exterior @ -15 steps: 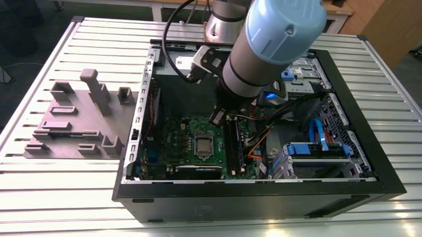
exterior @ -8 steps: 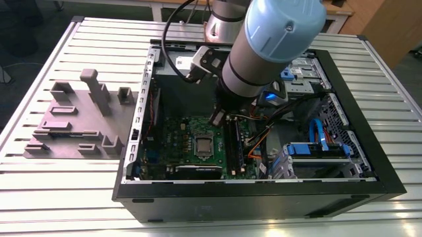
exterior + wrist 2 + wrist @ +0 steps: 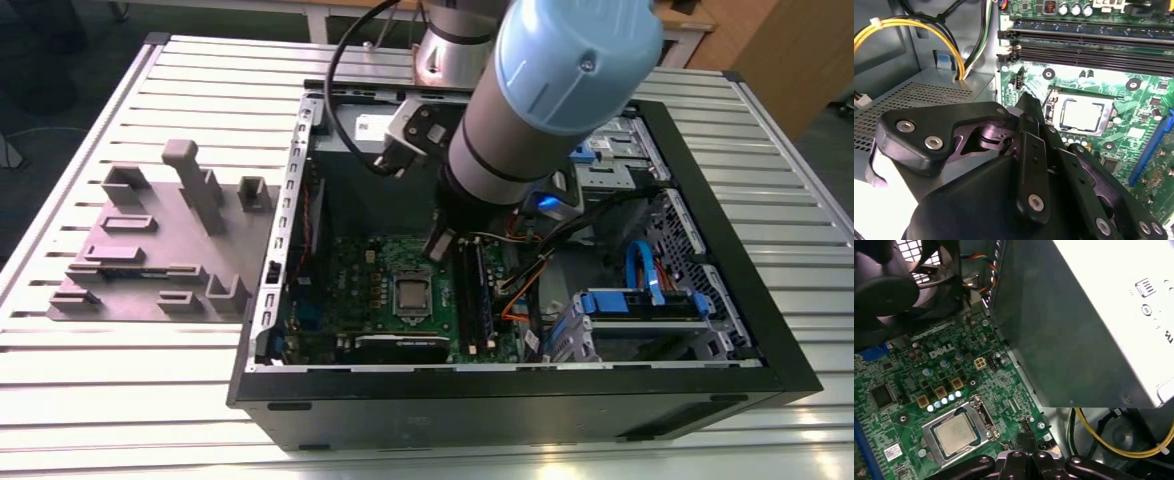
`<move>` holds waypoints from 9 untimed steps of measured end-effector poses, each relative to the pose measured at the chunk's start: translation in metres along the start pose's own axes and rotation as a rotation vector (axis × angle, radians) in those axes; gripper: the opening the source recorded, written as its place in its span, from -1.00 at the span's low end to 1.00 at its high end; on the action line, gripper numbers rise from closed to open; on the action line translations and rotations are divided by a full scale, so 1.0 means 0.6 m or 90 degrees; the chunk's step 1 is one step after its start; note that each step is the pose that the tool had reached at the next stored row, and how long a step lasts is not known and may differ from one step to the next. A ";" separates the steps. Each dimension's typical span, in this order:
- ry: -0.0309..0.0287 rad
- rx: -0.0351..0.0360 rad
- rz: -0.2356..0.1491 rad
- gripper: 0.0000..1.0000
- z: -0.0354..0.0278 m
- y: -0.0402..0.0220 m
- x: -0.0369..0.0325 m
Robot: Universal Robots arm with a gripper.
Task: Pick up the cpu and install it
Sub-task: 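Install the first cpu locking lever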
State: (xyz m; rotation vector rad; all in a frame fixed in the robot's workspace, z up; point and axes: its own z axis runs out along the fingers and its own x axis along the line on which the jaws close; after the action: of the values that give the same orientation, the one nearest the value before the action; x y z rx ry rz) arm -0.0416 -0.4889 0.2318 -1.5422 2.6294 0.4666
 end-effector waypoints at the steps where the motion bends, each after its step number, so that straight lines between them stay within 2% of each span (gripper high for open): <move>1: 0.0000 -0.0001 0.000 -0.80 0.000 -0.001 0.002; 9: 0.0004 -0.0004 -0.002 -0.80 -0.003 -0.005 0.012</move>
State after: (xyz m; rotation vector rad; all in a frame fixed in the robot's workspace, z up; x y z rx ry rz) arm -0.0423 -0.4967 0.2315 -1.5467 2.6272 0.4670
